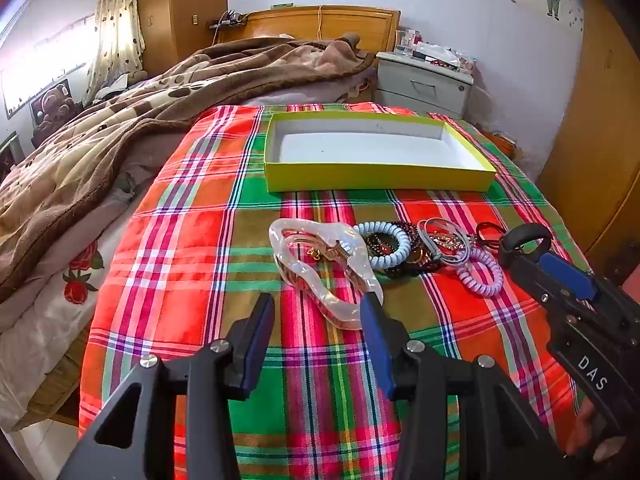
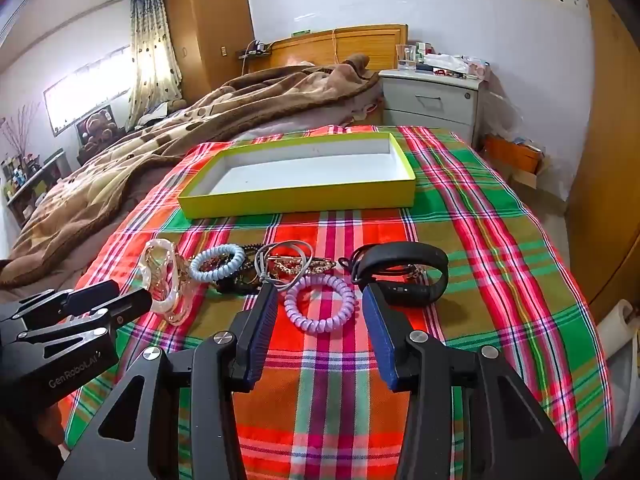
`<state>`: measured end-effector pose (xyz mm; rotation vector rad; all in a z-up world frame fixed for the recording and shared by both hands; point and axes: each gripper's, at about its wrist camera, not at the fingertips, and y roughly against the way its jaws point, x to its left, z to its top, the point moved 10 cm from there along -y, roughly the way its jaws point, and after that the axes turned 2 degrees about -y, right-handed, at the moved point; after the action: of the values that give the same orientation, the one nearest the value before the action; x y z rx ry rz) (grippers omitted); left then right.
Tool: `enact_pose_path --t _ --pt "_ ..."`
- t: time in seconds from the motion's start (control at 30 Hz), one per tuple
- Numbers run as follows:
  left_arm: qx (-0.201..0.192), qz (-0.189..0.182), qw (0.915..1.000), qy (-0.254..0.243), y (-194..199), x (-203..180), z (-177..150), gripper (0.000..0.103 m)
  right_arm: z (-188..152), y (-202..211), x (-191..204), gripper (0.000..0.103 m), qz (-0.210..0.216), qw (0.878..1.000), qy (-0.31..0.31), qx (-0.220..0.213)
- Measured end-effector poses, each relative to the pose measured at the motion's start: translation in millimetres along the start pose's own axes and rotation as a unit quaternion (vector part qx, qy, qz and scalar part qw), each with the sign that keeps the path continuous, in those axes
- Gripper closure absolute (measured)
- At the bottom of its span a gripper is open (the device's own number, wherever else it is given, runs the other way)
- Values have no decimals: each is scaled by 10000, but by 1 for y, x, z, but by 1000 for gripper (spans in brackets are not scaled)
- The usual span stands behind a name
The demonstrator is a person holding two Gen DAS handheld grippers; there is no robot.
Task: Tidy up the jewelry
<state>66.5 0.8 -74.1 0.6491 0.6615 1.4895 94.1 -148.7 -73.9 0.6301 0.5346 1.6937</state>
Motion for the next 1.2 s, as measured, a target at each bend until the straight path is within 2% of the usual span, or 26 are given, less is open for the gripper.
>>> enact_pose_path --t 0.1,0.17,0.5,1.2 --pt "6 106 9999 -35 1 0 -1 57 1 2 0 58 57 10000 -55 -52" --pt "172 75 9998 -34 -6 -7 -2 57 1 2 0 58 2 10000 -25 -23" --pt "21 83 9999 69 -5 4 0 57 1 3 0 58 -87 9999 21 -82" --pt "9 66 9999 81 0 3 1 57 1 0 -2 58 -88 9999 23 -65"
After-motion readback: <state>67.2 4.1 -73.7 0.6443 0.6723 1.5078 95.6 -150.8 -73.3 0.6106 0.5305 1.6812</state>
